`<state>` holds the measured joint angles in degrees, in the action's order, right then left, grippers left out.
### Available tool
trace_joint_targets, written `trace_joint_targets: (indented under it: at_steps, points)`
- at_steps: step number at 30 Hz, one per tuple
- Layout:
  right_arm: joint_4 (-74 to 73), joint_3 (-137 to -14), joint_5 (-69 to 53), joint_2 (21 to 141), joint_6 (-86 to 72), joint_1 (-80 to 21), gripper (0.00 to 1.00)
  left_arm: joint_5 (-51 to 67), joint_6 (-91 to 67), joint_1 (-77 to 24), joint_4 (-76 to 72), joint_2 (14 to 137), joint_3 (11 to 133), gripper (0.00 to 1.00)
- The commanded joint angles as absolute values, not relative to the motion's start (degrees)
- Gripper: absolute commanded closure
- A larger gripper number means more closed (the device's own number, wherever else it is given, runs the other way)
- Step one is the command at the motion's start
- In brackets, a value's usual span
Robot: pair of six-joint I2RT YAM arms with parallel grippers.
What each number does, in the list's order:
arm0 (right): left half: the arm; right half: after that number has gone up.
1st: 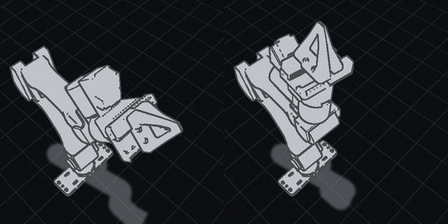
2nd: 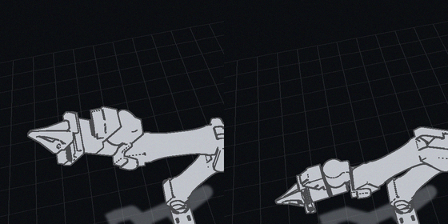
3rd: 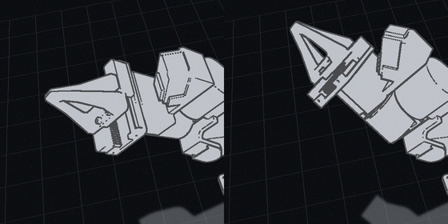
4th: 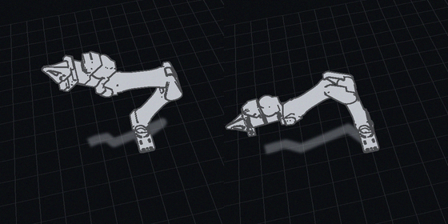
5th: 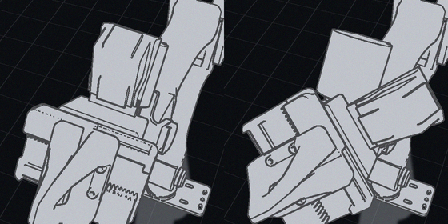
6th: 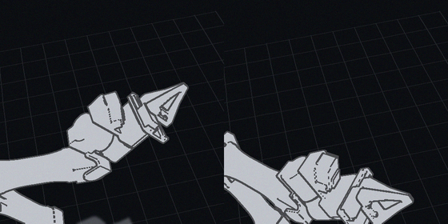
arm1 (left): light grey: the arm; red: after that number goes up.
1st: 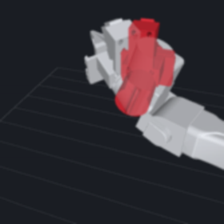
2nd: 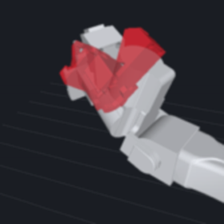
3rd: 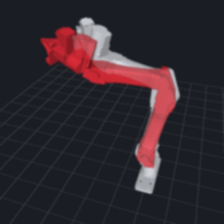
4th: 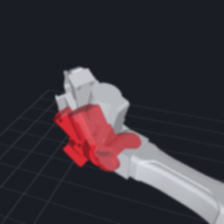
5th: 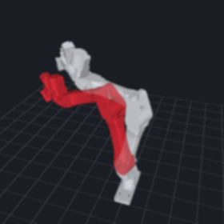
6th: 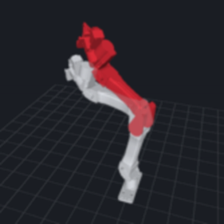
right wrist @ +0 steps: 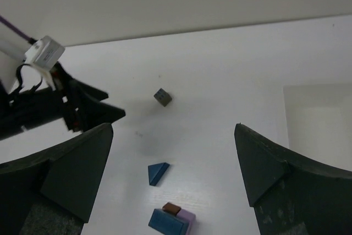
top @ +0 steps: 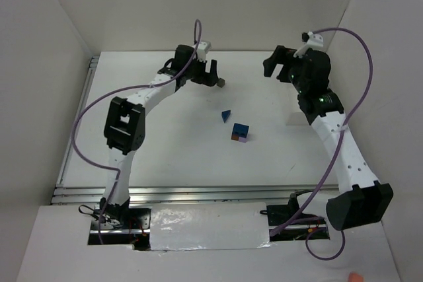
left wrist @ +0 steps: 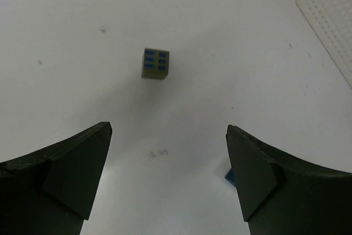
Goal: Build the wood block tower
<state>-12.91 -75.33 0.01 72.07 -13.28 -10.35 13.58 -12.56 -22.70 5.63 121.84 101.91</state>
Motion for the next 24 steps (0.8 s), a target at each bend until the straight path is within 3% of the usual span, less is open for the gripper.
trace_joint_targets:
  at_steps: [1,8,16,24]
  points:
    - [-11.15,-69.45,-2.46,68.12,-21.71,-8.88,0.00,17.14,-8.26,-24.34,11.16,129.97,113.09,0.01]
    - [-11.52,-64.25,-3.60,63.55,-21.09,-4.84,0.00,12.05,-9.40,-25.14,8.71,142.10,124.35,0.01]
    - [-10.28,-62.58,-9.48,64.69,-22.41,-1.85,0.00,4.75,-11.68,-26.63,4.31,149.76,130.07,0.01]
    - [-8.62,-61.44,-13.36,65.04,-22.94,-0.44,0.00,3.25,-13.27,-26.72,1.41,152.75,131.48,0.07]
